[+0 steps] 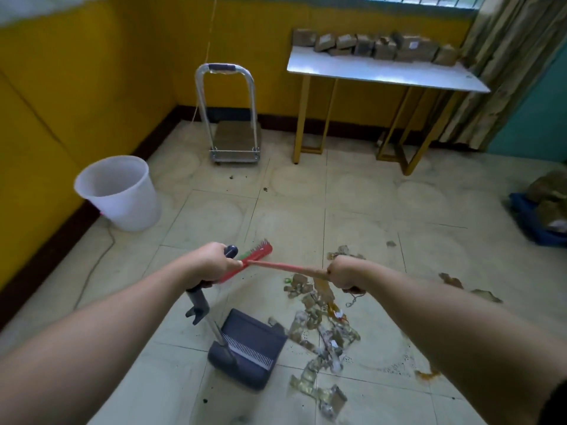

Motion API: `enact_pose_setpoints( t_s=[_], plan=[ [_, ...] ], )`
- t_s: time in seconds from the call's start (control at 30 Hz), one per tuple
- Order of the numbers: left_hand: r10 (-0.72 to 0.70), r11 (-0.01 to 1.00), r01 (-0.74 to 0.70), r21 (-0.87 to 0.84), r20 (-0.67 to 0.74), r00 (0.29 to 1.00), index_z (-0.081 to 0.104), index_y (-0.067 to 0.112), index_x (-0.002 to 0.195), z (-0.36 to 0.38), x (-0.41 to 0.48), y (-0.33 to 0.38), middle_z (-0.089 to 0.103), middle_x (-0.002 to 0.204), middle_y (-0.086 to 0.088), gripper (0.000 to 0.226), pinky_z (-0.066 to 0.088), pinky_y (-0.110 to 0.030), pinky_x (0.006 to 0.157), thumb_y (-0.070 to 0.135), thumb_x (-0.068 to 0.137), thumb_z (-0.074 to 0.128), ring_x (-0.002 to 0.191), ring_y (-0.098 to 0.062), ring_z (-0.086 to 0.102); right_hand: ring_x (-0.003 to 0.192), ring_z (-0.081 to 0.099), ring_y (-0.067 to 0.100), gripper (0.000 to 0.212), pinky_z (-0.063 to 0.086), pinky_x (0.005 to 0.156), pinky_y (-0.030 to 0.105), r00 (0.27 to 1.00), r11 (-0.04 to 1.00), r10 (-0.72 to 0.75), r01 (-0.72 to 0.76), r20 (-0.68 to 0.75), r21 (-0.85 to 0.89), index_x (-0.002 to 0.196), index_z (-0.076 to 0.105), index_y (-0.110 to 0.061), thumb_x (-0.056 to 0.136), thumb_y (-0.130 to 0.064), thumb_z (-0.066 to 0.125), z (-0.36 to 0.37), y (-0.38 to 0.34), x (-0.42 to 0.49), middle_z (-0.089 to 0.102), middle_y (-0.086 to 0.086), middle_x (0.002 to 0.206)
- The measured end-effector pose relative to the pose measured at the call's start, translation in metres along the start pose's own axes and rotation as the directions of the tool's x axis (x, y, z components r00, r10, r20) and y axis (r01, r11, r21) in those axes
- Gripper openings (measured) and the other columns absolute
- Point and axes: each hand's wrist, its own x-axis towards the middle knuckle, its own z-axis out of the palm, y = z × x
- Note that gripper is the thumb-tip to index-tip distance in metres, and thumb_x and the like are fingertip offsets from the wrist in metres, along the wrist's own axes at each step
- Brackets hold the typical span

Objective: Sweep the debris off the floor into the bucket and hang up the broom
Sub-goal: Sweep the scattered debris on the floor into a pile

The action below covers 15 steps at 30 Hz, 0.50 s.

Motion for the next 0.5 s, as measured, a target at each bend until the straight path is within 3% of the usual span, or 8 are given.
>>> enact_pose_setpoints(
  t_s=[0.13,0.3,0.4,0.5],
  plan=[
    [-0.083,0.996,0.081,-0.044,-0.044,0.996,0.041,0.011,0.075,0.039,-0.030,-0.004,0.041,0.059,-0.002,0.032,0.033,-0.025,0.042,0.030,0.093,0.059,0.047,-0.014,0.037,0.063,0.048,0.014,0.032,0.041,0.051,0.021,0.988,0.980,-0.154,0.153,0.000,-0.130,0.123,0.056,-0.002,0.093,-0.004,0.045,0.023,0.023,-0.004,0.050,0.004,0.079],
    [-0.169,0.984,0.163,-0.069,-0.098,0.981,0.041,0.011,0.077,0.085,-0.067,-0.001,0.042,0.060,-0.004,0.031,0.034,-0.026,0.043,0.030,0.092,0.061,0.047,-0.016,0.038,0.077,0.048,0.018,0.037,0.039,0.058,0.020,0.960,0.914,-0.279,0.265,-0.001,-0.306,0.131,0.043,-0.005,0.094,-0.006,0.043,0.049,0.066,-0.016,0.037,0.001,0.074],
    [-0.201,0.979,0.197,-0.048,-0.104,0.974,0.043,0.011,0.079,0.107,-0.084,0.005,0.045,0.062,-0.006,0.030,0.036,-0.026,0.046,0.031,0.091,0.061,0.049,-0.018,0.040,0.060,0.040,0.013,0.037,0.032,0.045,0.020,0.959,0.888,-0.281,0.274,0.038,-0.369,0.131,0.044,-0.002,0.094,-0.004,0.043,0.059,0.091,-0.025,0.036,0.003,0.071],
    [-0.224,0.975,0.222,-0.029,-0.095,0.970,0.043,0.010,0.080,0.124,-0.096,0.008,0.044,0.062,-0.006,0.030,0.035,-0.025,0.047,0.032,0.091,0.061,0.049,-0.018,0.039,0.055,0.038,0.009,0.035,0.034,0.045,0.019,0.963,0.860,-0.257,0.266,0.080,-0.436,0.128,0.051,-0.006,0.094,-0.002,0.045,0.061,0.124,-0.032,0.038,0.001,0.070]
  ],
)
